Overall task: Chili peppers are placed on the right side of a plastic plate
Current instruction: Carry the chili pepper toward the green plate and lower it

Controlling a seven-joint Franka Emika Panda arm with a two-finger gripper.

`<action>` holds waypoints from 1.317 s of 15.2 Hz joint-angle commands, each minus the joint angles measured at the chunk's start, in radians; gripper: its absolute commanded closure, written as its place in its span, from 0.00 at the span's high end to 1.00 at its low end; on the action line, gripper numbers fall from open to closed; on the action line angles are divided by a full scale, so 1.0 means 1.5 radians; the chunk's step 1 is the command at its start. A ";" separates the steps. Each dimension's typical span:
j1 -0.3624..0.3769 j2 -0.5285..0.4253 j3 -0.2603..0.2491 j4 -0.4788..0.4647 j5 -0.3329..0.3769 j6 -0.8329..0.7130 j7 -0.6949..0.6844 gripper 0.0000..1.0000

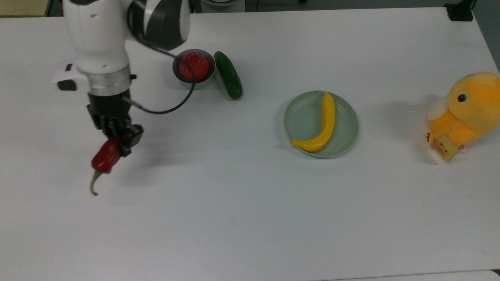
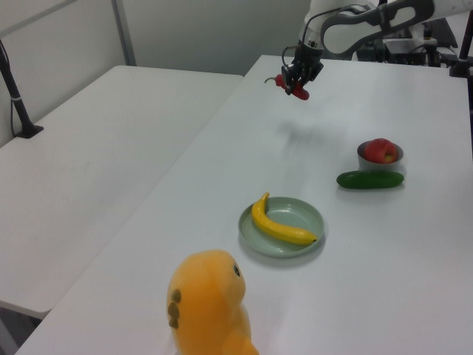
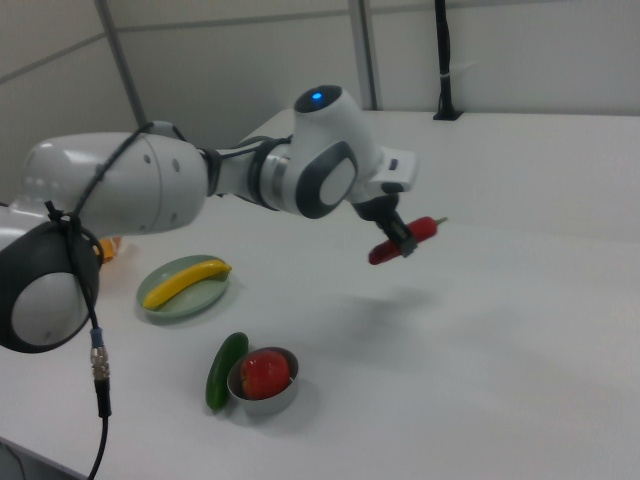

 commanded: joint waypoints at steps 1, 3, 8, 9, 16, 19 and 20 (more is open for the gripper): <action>0.009 -0.096 0.053 -0.122 -0.004 -0.006 -0.074 0.03; 0.030 -0.112 0.068 -0.141 -0.006 -0.052 -0.103 0.03; 0.067 -0.112 0.137 -0.153 -0.010 -0.163 -0.110 0.03; 0.072 -0.109 0.148 -0.155 -0.010 -0.167 -0.108 0.03; 0.119 -0.069 0.152 -0.155 -0.017 -0.173 -0.099 0.39; 0.122 -0.065 0.152 -0.154 -0.044 -0.171 -0.079 1.00; 0.126 -0.065 0.152 -0.154 -0.045 -0.172 -0.079 1.00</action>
